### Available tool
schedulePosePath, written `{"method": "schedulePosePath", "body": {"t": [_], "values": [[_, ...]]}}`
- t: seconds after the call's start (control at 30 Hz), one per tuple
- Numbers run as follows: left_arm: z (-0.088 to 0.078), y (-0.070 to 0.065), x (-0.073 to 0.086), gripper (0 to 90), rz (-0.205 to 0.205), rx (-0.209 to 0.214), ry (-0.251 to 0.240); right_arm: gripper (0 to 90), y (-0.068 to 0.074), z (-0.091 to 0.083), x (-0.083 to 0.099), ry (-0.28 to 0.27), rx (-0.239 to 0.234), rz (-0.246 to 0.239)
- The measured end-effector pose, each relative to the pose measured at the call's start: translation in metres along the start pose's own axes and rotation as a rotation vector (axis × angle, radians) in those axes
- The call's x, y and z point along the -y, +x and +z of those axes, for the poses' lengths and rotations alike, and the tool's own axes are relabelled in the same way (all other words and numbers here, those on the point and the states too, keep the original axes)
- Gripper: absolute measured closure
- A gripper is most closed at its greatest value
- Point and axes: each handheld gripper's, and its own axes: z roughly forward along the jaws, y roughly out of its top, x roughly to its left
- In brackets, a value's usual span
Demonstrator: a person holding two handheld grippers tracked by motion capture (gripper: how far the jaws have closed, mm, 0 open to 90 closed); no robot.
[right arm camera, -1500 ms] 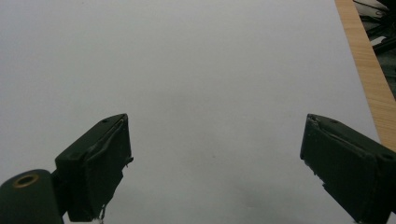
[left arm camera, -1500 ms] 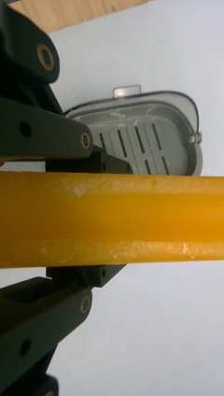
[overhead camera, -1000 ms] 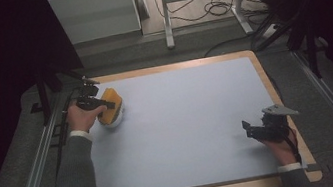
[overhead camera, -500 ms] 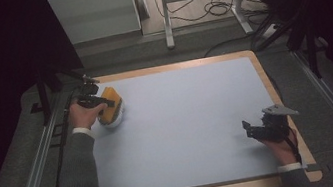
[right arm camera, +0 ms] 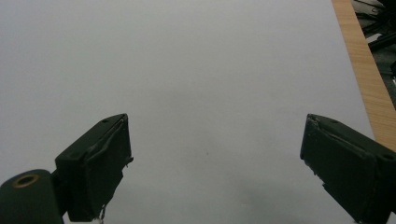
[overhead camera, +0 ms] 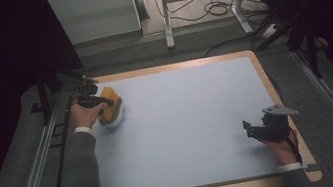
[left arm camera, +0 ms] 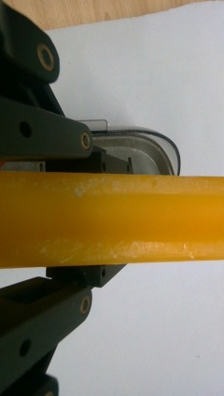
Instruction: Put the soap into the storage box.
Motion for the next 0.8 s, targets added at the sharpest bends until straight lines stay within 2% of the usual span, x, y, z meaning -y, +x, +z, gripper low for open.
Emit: {"method": "schedulePosePath", "body": {"t": [0.2,0.4,0.7,0.8], "values": [[0.003,0.002,0.003,61.0,-0.009,-0.015,0.004,8.5,0.0,0.0,0.0,0.001,0.001,-0.003],[0.006,0.004,0.005,60.9,-0.025,-0.01,0.006,8.5,0.0,0.0,0.0,-0.001,0.002,-0.001],[0.012,0.005,0.008,60.8,-0.026,-0.016,0.019,8.5,0.0,0.001,0.0,0.001,0.001,-0.003],[0.011,0.006,0.008,60.0,-0.039,-0.003,-0.016,8.5,0.0,0.001,0.0,0.002,0.001,-0.003]]}}
